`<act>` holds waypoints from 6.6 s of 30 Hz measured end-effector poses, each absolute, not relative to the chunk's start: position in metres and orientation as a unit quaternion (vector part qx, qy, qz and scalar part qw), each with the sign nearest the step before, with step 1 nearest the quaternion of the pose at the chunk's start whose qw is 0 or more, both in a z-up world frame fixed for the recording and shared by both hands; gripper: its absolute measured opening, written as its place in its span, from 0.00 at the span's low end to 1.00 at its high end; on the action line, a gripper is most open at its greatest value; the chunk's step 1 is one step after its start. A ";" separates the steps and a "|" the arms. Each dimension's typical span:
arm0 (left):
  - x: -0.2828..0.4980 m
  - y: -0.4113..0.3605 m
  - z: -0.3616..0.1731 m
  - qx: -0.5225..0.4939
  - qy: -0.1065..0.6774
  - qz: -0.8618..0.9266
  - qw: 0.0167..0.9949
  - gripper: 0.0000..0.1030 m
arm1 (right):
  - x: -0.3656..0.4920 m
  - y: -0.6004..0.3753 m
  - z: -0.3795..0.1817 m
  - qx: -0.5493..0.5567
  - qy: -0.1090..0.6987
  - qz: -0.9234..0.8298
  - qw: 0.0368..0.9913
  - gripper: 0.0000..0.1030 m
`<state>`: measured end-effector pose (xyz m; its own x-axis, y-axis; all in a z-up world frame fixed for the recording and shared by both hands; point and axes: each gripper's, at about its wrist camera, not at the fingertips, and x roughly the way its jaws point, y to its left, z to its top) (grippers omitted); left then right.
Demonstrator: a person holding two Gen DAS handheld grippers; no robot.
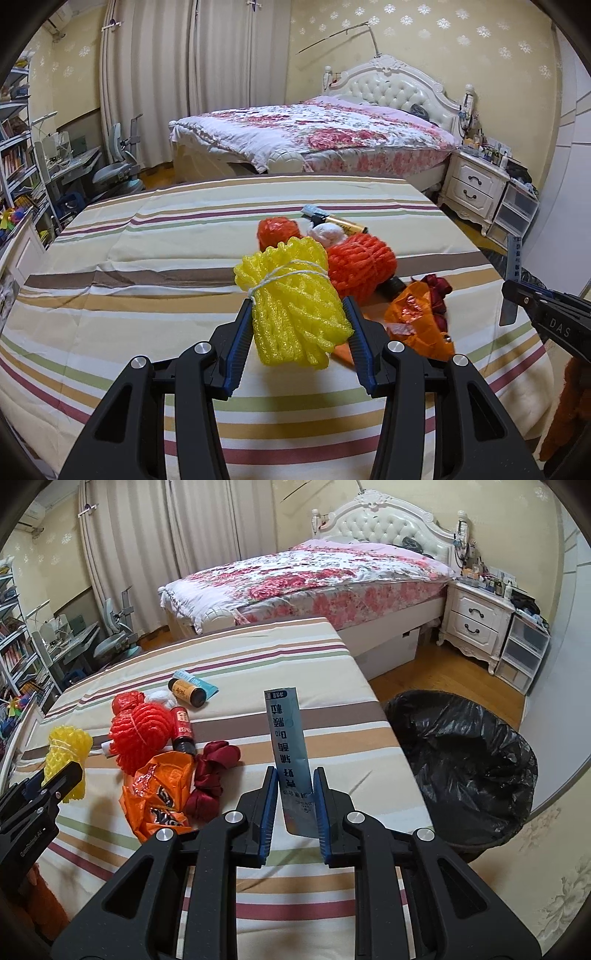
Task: Collect trash
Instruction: 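Carry both items over the black bin and open both tools to drop them, then move both tools back over the trash pile on the bed, then grasp the orange plastic bag with the right tool while the left tool grasps the orange paper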
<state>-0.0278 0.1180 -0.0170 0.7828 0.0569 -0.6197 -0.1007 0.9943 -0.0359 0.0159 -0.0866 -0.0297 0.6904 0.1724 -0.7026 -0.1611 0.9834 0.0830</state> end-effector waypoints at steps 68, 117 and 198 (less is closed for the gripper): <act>0.110 -0.110 -0.029 0.080 0.345 -0.094 0.931 0.80 | 0.084 -0.278 -0.055 0.118 0.374 -0.095 0.915 0.55; -0.062 0.202 -0.033 -0.025 0.365 0.177 0.914 0.80 | -0.015 0.000 -0.029 -0.051 0.390 0.184 0.901 0.56; -0.020 0.091 -0.064 -0.011 0.431 0.034 0.902 0.29 | 0.011 -0.106 -0.051 0.016 0.386 0.100 0.917 0.39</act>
<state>-0.0197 0.0914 -0.0644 0.6258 0.0516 -0.7783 -0.0713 0.9974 0.0088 0.0109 -0.1061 -0.0506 0.6819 0.1959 -0.7047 -0.1705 0.9795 0.1074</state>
